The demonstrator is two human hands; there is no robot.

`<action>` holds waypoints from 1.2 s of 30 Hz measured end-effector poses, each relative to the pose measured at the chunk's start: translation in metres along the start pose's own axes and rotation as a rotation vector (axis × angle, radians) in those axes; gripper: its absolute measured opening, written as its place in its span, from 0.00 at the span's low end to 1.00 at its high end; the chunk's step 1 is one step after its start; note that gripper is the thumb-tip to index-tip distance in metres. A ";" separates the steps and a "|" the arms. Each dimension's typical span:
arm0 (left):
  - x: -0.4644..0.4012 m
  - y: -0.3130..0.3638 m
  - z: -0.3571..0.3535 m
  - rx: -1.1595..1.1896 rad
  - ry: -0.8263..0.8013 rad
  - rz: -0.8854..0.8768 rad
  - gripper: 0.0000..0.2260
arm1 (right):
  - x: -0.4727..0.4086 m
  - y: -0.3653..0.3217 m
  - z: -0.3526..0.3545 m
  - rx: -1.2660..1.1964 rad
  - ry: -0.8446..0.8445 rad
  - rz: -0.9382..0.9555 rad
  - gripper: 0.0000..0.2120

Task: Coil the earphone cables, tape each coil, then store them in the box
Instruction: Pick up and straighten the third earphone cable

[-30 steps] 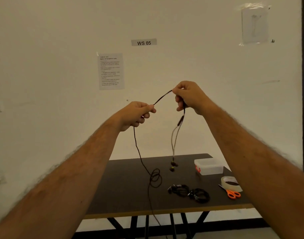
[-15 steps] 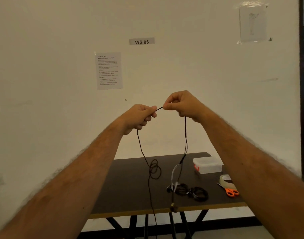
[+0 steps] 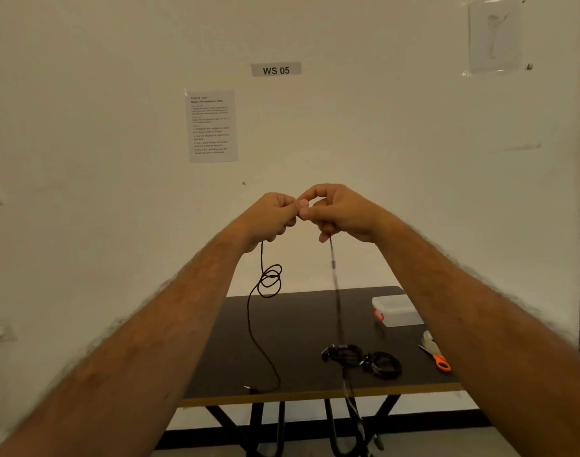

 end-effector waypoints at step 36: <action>0.005 -0.001 -0.038 -0.001 -0.067 -0.008 0.16 | 0.025 0.009 0.013 0.030 -0.052 -0.051 0.14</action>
Point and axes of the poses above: each hand's wrist, its own x-axis away from the middle knuckle, its own z-axis out of the back of the hand, y = z × x, the point moved 9 cm from there along -x, towards the middle knuckle
